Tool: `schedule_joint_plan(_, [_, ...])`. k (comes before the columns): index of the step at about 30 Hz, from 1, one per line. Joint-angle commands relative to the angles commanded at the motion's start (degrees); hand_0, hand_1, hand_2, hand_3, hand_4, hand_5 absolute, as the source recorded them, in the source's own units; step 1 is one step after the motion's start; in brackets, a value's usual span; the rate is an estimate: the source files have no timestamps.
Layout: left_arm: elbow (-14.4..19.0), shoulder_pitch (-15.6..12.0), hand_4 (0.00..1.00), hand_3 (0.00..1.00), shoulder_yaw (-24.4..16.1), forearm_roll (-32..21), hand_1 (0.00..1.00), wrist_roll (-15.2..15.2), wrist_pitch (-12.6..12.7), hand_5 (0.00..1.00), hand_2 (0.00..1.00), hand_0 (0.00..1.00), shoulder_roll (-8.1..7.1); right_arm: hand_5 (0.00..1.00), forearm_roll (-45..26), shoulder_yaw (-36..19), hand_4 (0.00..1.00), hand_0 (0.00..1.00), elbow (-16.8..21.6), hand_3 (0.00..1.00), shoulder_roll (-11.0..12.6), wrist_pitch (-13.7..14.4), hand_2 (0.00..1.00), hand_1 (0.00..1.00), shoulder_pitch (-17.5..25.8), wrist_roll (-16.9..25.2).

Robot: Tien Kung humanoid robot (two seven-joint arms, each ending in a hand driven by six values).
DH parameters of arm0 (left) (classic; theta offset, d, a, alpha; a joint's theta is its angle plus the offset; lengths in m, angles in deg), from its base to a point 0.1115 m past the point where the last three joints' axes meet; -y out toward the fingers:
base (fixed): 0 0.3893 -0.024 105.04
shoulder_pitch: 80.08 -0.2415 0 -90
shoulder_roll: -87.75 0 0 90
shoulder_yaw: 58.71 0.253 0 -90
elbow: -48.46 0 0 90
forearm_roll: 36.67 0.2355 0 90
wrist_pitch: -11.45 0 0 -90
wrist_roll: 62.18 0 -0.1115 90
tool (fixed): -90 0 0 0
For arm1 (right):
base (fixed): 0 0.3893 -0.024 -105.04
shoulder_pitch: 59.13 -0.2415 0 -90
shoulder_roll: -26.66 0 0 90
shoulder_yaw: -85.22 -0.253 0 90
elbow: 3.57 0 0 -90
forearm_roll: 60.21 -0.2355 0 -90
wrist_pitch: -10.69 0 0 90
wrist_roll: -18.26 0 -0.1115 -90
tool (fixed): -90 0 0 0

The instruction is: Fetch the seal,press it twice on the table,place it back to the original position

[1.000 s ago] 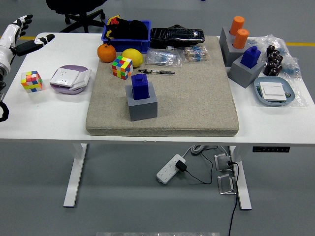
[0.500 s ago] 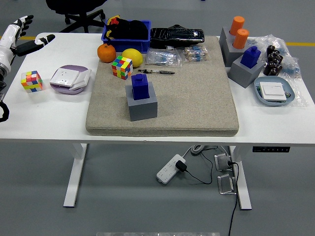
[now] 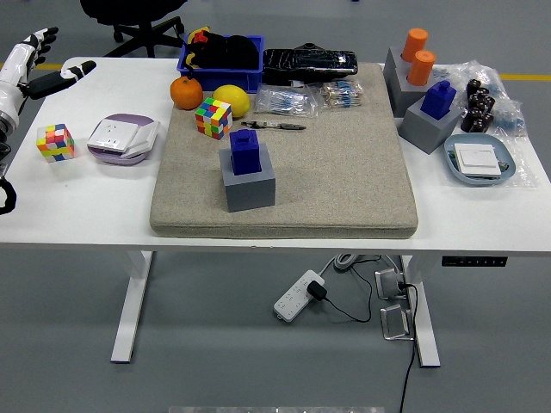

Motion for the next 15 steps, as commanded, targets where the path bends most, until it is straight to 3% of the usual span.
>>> schedule_joint_plan(15, [-0.01,0.32,0.956,0.956,0.08,-0.51,0.975,0.35,0.13,0.507,0.975,0.926,0.02,0.515,-0.09,-0.04,0.746,0.835,-0.01,0.713,-0.18,0.04,0.698,0.731,-0.08,-0.06])
